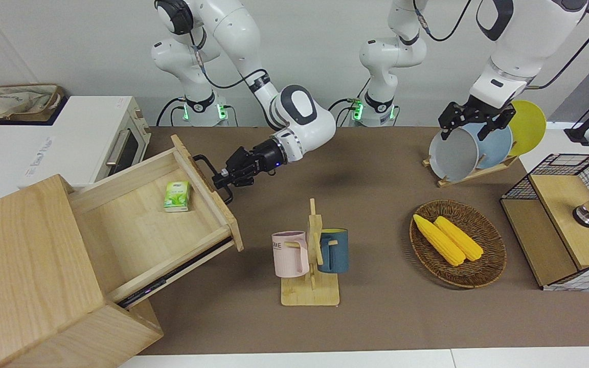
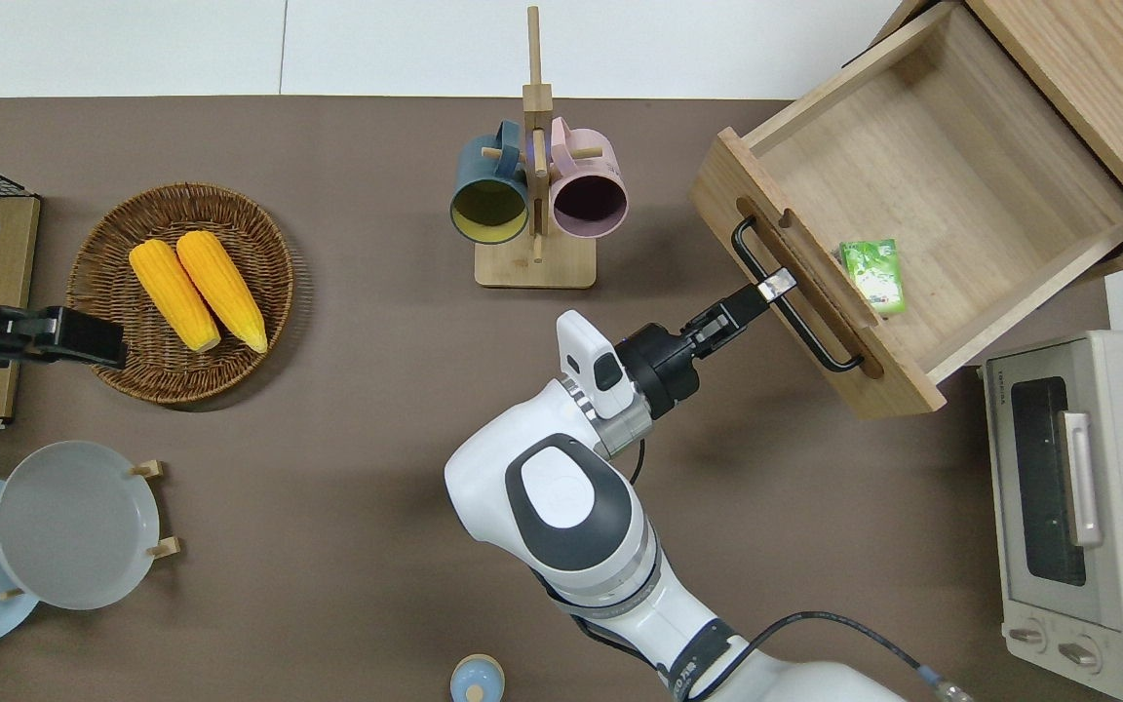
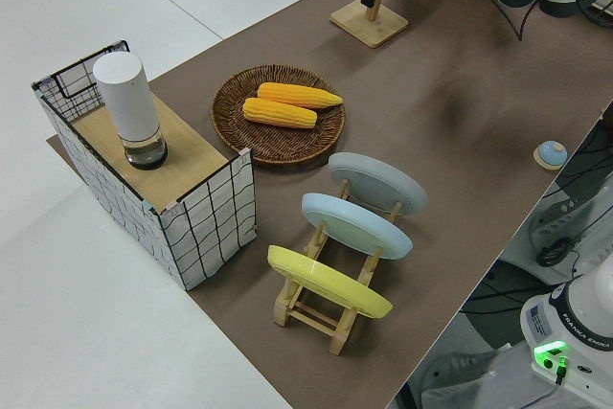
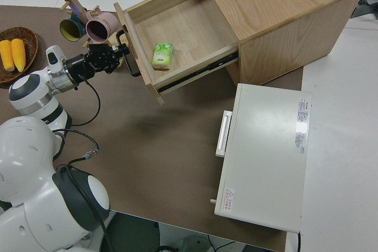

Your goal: Slide drawer open with right arm

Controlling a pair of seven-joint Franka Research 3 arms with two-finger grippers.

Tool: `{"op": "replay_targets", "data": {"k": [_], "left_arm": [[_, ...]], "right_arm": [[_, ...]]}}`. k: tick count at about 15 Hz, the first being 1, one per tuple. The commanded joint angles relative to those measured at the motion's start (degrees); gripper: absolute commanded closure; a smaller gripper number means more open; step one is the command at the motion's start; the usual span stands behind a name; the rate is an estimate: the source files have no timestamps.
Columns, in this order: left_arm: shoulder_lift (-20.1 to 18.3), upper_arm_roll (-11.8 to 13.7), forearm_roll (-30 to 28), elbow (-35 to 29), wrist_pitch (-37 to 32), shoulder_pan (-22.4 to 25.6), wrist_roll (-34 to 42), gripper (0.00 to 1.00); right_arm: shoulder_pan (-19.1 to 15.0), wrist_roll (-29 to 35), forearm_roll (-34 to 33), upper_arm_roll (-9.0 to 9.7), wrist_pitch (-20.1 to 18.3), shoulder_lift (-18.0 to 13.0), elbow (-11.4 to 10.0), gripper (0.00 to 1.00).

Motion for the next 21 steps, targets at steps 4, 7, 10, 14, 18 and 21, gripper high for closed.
{"op": "replay_targets", "data": {"k": [4, 7, 10, 14, 18, 21], "left_arm": [[-0.25, 0.02, 1.02, 0.49, -1.03, -0.39, -0.60, 0.01], [-0.25, 0.02, 1.02, 0.58, -1.03, -0.39, -0.60, 0.01], [-0.25, 0.02, 1.02, 0.49, -1.03, -0.39, -0.60, 0.01], [-0.25, 0.02, 1.02, 0.58, -1.03, -0.39, -0.60, 0.01], [-0.25, 0.02, 1.02, 0.49, -1.03, -0.39, -0.60, 0.01], [-0.25, 0.02, 1.02, 0.49, -1.03, -0.39, -0.60, 0.01]], "right_arm": [[1.89, -3.13, 1.53, -0.08, -3.17, 1.38, 1.96, 1.000], [1.98, -2.96, 1.44, -0.08, -3.09, 1.46, 1.96, 0.855], [1.72, -2.34, 1.53, -0.17, -3.00, 1.46, 2.48, 0.231], [1.71, -1.20, 1.62, -0.17, -2.38, 1.81, 3.19, 0.019], [1.98, -0.58, 1.62, -0.25, -2.47, 1.99, 3.19, 0.019], [2.24, -0.67, 2.40, -0.17, -2.38, 2.25, 4.68, 0.019]]}}
